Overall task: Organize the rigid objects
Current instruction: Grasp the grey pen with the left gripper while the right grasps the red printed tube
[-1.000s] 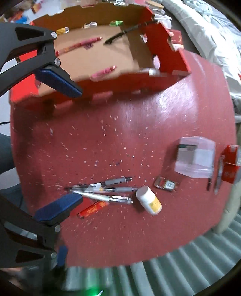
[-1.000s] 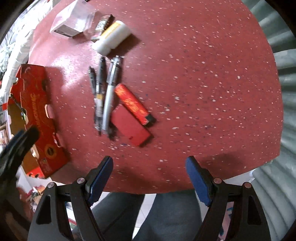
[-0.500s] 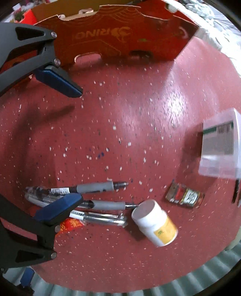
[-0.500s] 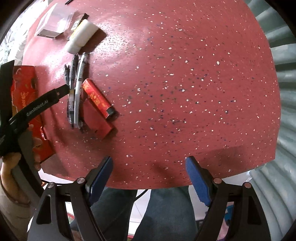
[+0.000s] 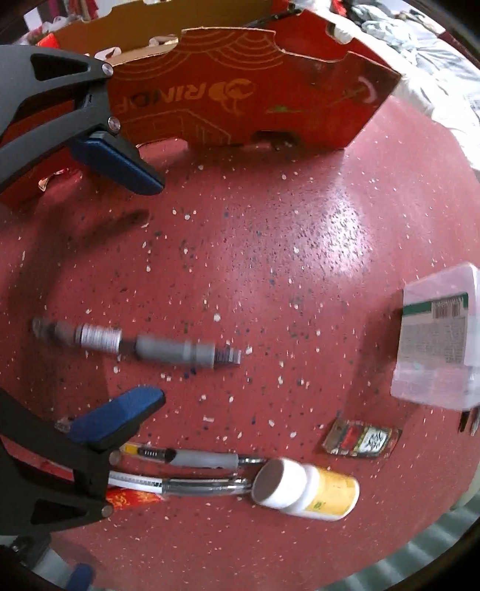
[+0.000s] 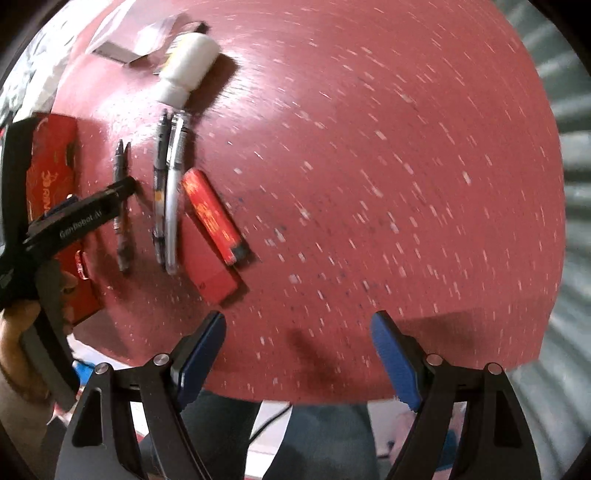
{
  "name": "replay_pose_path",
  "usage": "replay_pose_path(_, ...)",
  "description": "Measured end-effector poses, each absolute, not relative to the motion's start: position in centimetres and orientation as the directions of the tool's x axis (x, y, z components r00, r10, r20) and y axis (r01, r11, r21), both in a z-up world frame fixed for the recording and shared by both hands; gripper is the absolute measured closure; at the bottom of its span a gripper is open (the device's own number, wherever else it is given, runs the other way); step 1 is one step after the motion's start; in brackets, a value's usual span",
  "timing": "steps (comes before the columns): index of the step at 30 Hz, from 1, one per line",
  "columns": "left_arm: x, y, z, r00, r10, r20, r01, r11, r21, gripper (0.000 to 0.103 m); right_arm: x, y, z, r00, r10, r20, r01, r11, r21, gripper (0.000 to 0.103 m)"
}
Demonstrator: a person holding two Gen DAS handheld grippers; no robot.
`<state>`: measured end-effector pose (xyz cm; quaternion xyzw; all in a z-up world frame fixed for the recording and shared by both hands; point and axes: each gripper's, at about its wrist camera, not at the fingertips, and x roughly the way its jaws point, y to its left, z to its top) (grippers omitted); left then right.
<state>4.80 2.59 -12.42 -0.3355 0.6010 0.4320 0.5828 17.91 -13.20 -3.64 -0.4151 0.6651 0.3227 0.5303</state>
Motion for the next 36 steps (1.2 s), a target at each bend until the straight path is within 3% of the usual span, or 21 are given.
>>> replay_pose_path(13, 2.5, 1.8, -12.7, 0.015, 0.062, -0.998, -0.932, 0.362, 0.009, 0.000, 15.1, -7.2, -7.9, 0.061, -0.171, -0.983, -0.971, 0.220, -0.098, 0.021)
replay_pose_path(25, 2.2, 1.2, -12.4, 0.029, 0.100, -0.995, -0.927, 0.375, 0.011, 0.000, 12.1, -7.5, -8.7, 0.174, -0.118, -0.978, -0.985, -0.001, -0.175, 0.025)
replay_pose_path(28, 1.4, 0.9, -12.4, 0.032, 0.114, -0.993, -0.928, 0.373, 0.013, 0.000, 12.3, -7.4, -9.1, 0.117, -0.135, -0.984, -0.993, 0.004, -0.119, 0.013)
replay_pose_path(30, 1.1, 0.7, -12.6, 0.036, 0.122, -0.992, -0.927, 0.374, 0.013, 0.000, 11.5, -7.4, -9.9, 0.150, -0.168, -0.974, -0.986, -0.102, -0.134, 0.008)
replay_pose_path(36, 1.0, 0.4, -13.0, 0.025, 0.112, -0.993, -0.926, 0.378, 0.019, 0.000, 11.2, -7.0, -10.6, 0.148, -0.183, -0.972, -0.988, -0.081, -0.135, 0.010)
